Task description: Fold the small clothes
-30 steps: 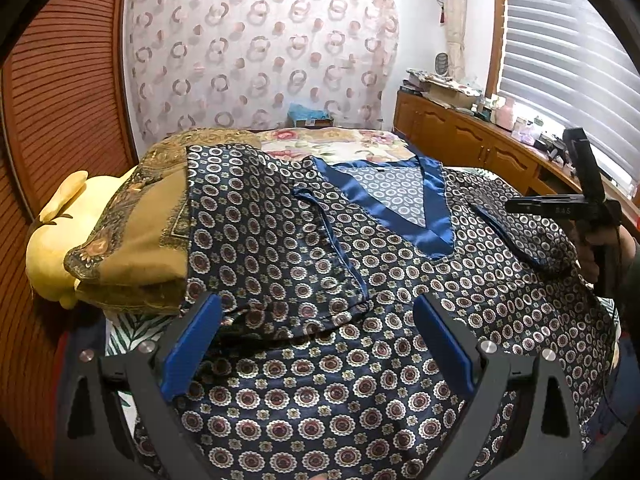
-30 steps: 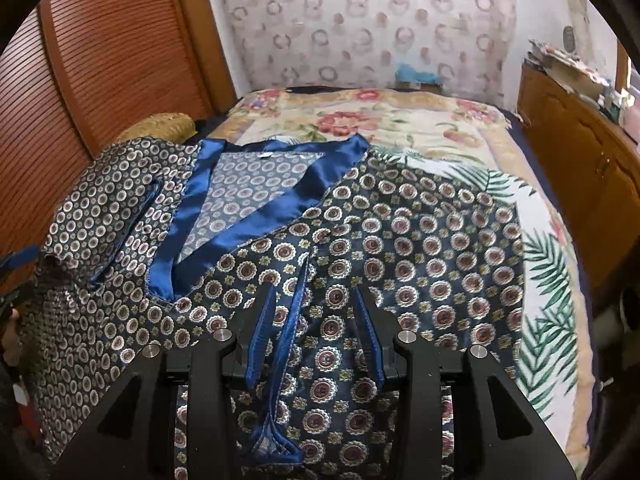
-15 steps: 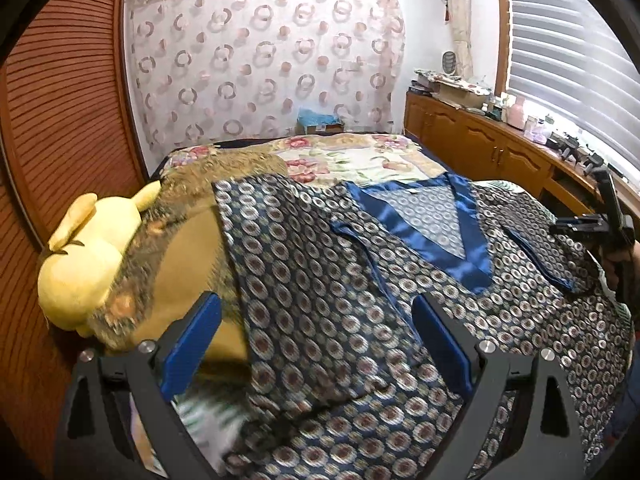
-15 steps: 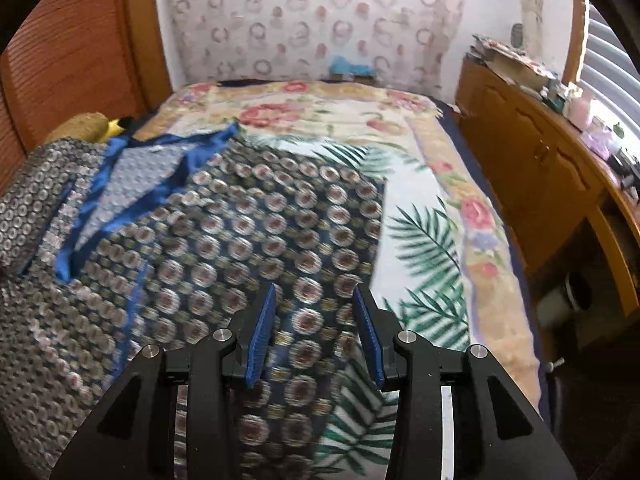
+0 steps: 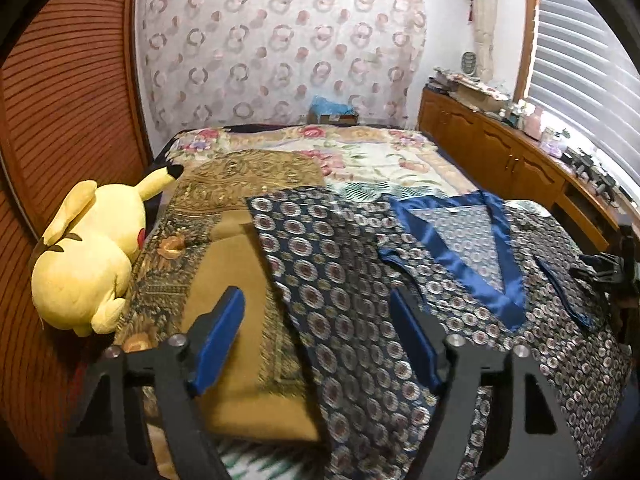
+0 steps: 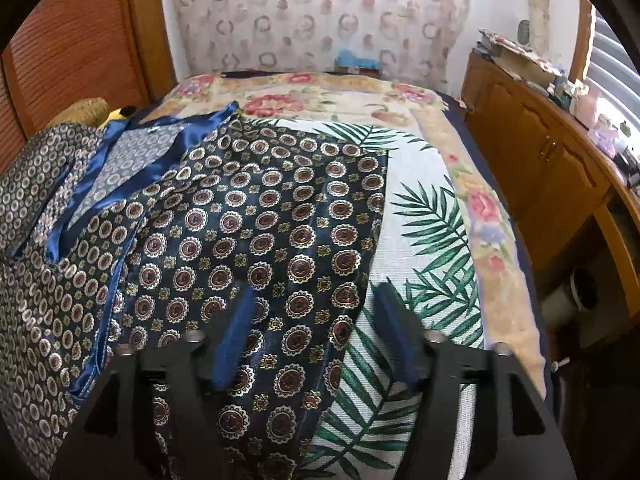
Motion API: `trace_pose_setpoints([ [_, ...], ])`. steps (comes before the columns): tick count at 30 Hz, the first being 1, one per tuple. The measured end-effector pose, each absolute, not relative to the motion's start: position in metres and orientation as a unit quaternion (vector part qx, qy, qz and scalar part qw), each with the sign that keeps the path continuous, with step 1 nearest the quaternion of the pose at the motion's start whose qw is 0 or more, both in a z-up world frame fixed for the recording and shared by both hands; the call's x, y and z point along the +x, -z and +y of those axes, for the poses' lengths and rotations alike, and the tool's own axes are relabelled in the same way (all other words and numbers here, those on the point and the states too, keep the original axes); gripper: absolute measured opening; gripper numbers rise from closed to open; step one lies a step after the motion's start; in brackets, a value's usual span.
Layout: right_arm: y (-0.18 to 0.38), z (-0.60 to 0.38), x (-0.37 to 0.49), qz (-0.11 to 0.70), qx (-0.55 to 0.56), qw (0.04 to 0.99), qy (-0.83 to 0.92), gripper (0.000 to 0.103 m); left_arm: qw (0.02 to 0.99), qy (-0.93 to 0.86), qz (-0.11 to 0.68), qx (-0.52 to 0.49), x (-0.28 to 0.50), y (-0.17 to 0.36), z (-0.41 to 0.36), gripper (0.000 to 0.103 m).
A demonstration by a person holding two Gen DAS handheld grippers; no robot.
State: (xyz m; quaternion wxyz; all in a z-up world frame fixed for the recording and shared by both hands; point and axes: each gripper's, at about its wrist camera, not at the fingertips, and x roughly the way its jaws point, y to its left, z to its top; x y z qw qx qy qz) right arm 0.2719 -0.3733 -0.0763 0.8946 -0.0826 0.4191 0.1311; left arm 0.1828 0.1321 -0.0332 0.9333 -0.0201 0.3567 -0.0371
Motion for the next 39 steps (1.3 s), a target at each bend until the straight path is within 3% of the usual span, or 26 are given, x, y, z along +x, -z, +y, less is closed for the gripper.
trace_pose_setpoints([
  [3,0.078,-0.375,0.274,0.424,-0.079,0.893,-0.129,0.079,0.930,0.035,0.364,-0.031,0.193,0.036,0.140,0.066],
  [5,0.078,-0.374,0.274,0.424,-0.079,0.893,-0.130,0.080,0.928,0.037,0.369,-0.040,0.199,0.038,0.143,0.061],
  [15,0.079,-0.373,0.275,0.424,-0.080,0.893,-0.128,0.083,0.916,0.033,0.393,-0.074,0.235,0.045,0.158,0.056],
  [17,0.079,-0.373,0.275,0.425,-0.081,0.893,-0.128,0.083,0.914,0.034,0.395,-0.084,0.240,0.044,0.160,0.041],
  [22,0.079,-0.373,0.274,0.424,-0.081,0.893,-0.127,0.083,0.912,0.039,0.398,-0.089,0.246,0.043,0.160,0.030],
  [24,0.079,-0.373,0.274,0.424,-0.081,0.893,-0.127,0.083,0.912,0.041,0.398,-0.086,0.245,0.042,0.158,0.018],
  [25,0.079,-0.373,0.274,0.424,-0.081,0.893,-0.128,0.083,0.913,0.045,0.398,-0.083,0.245,0.042,0.155,0.004],
  [26,0.079,-0.372,0.274,0.424,-0.081,0.893,-0.128,0.083,0.913,0.048,0.397,-0.081,0.245,0.041,0.155,0.000],
  [39,0.072,-0.385,0.281,0.423,-0.061,0.897,-0.116,0.082,0.941,0.104,0.322,-0.005,0.191,-0.011,0.099,0.000],
])
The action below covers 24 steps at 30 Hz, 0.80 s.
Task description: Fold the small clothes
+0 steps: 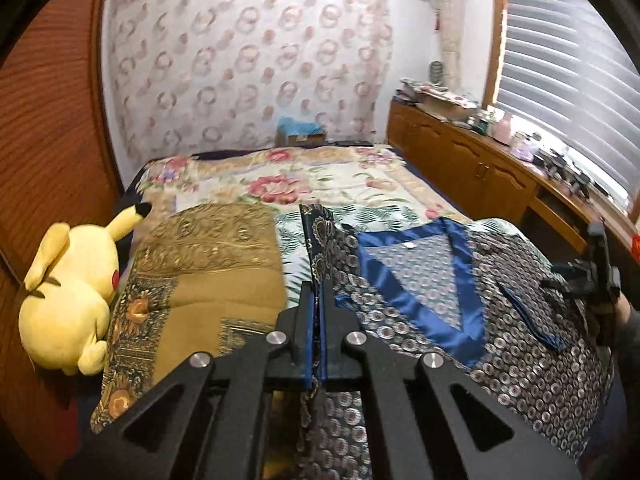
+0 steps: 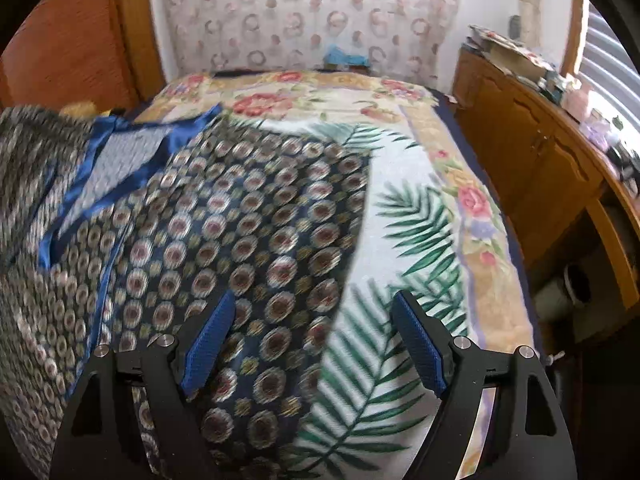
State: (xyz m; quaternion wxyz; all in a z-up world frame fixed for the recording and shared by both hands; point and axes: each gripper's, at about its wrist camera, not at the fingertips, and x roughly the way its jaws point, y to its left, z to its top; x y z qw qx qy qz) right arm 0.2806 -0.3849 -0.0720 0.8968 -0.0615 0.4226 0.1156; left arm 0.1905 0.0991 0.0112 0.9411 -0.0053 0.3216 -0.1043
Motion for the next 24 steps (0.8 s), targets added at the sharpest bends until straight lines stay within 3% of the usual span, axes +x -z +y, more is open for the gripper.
trace_pose_setpoints([
  [14,0.071,-0.389,0.338,0.440,-0.063,0.890,-0.105,0.063,0.940,0.126,0.318,0.019,0.164,-0.011,0.071,0.000],
  [15,0.071,-0.386,0.339,0.437,-0.063,0.891,-0.107,0.056,0.940,0.126,0.317,0.018,0.162,-0.010,0.072,0.000],
  [19,0.071,-0.369,0.332,0.421,-0.081,0.894,-0.132,0.007,0.942,0.129,0.309,0.011,0.150,-0.010,0.073,0.000],
  [24,0.050,-0.352,0.302,0.379,-0.101,0.906,-0.157,0.001,0.950,0.124,0.286,0.006,0.116,-0.011,0.079,0.000],
])
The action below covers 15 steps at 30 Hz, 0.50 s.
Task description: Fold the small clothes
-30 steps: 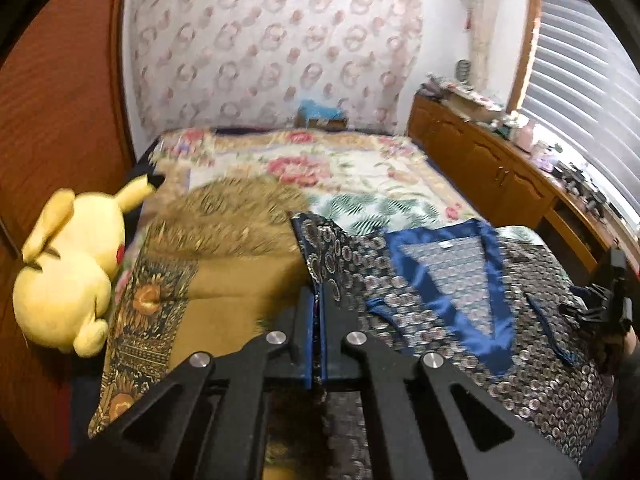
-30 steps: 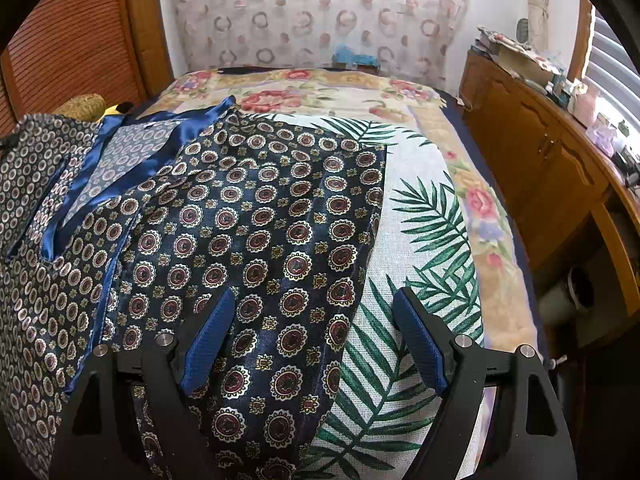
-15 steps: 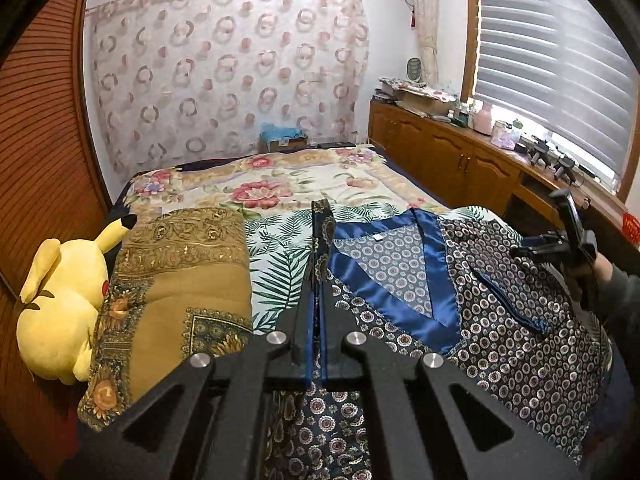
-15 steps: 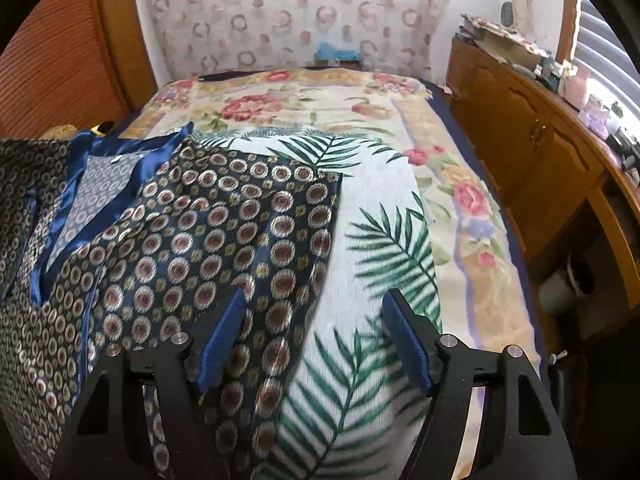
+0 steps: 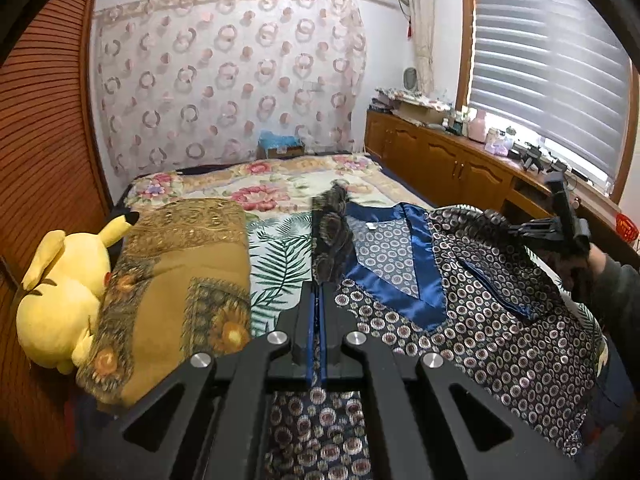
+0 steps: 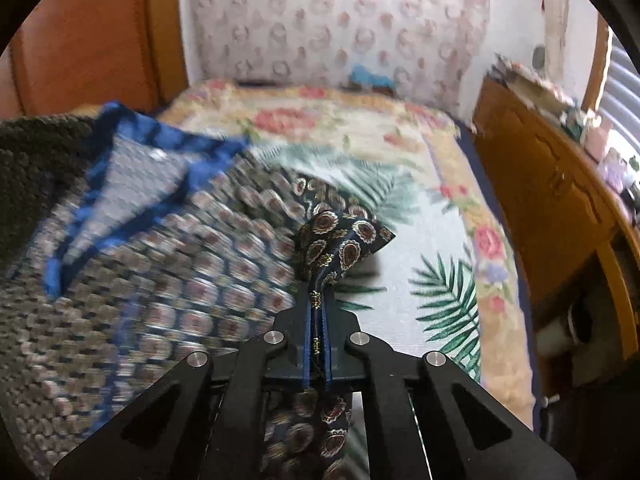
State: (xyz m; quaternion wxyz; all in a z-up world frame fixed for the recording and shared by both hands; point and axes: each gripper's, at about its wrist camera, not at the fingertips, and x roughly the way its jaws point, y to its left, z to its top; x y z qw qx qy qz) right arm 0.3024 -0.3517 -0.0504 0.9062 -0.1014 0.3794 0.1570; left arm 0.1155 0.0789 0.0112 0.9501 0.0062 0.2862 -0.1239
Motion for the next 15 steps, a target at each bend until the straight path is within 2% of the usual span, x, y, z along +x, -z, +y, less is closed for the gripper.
trace_pose_setpoints([
  [7,-0.001,-0.362,0.217,0.289,-0.066,0.933,-0.203,0.000,0.958,0.105,0.266,-0.012,0.054,0.005,0.093,0.000],
  [15,0.006,-0.375,0.137,0.291,-0.042,0.928,-0.228,0.000,0.959,0.069,0.272,-0.047,-0.002,0.027,0.126,0.000],
])
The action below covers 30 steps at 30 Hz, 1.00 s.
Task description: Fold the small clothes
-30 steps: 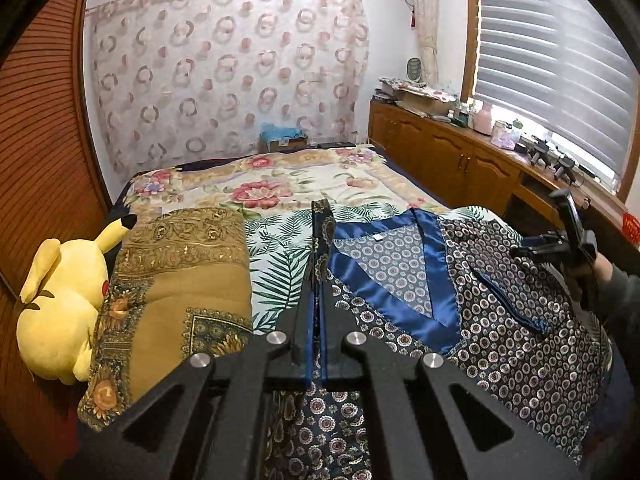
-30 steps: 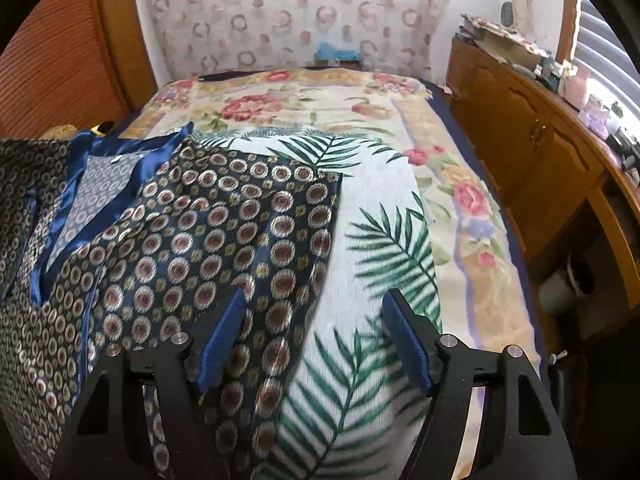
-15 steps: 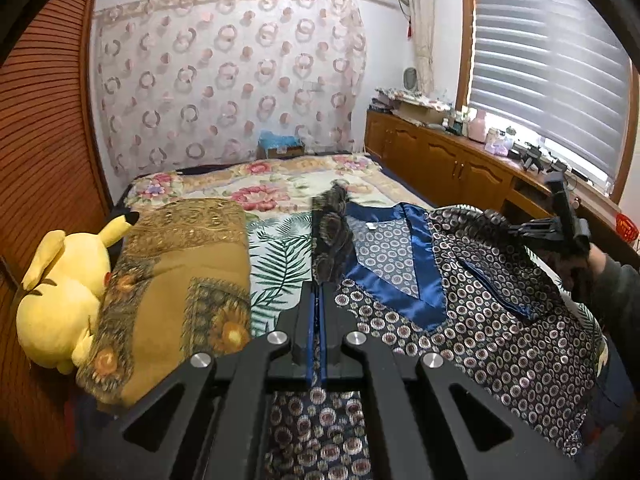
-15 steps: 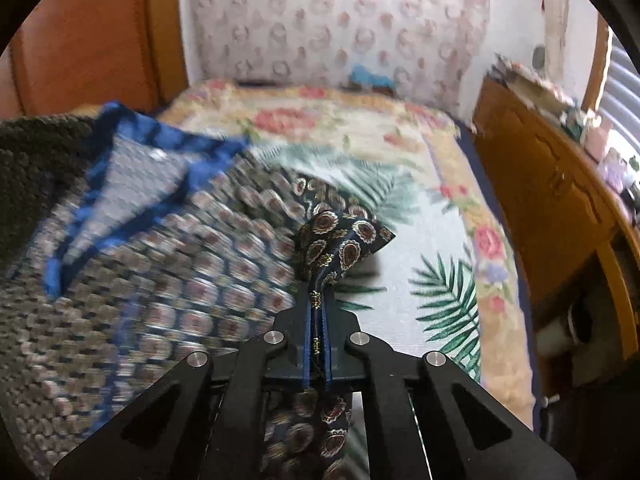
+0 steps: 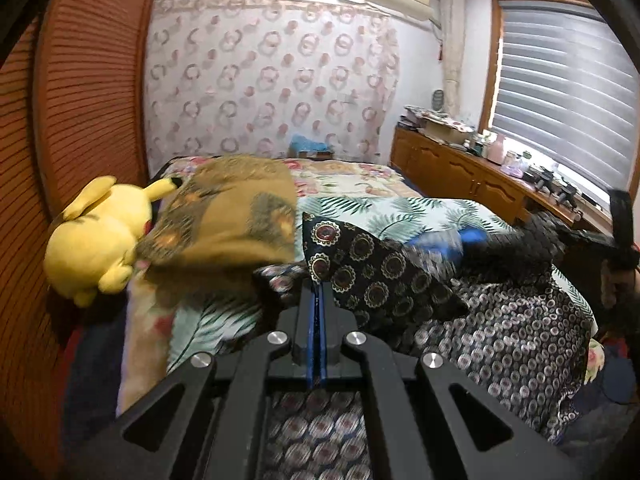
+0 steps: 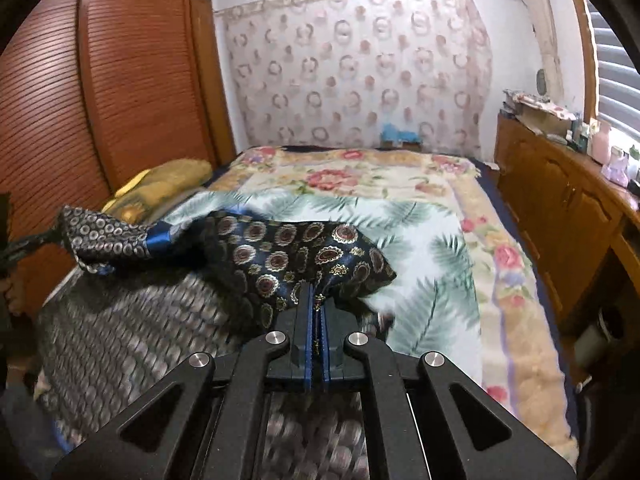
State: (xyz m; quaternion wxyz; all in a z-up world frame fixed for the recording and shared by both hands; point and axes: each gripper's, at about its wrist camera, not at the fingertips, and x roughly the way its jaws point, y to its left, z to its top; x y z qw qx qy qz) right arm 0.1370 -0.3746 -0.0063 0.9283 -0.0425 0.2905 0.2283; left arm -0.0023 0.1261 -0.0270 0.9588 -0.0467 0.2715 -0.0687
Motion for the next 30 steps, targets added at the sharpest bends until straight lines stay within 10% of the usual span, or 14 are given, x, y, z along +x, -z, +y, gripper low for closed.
trace_pose_setpoints([
  [15,0.039,-0.406,0.053,0.355,-0.071,0.907,-0.217,0.000,0.948,0.021,0.314,-0.051,-0.052,0.045,0.151,0.000],
  [24,0.045,-0.413,0.049,0.377,-0.075,0.902,-0.198,0.008,0.954,0.010,0.295,-0.045,-0.054,0.032,0.165,0.031],
  [30,0.025,-0.413,0.056,0.348,-0.084,0.914,-0.188,0.031,0.949,0.018,0.313,-0.021,-0.022,0.029,0.162,0.042],
])
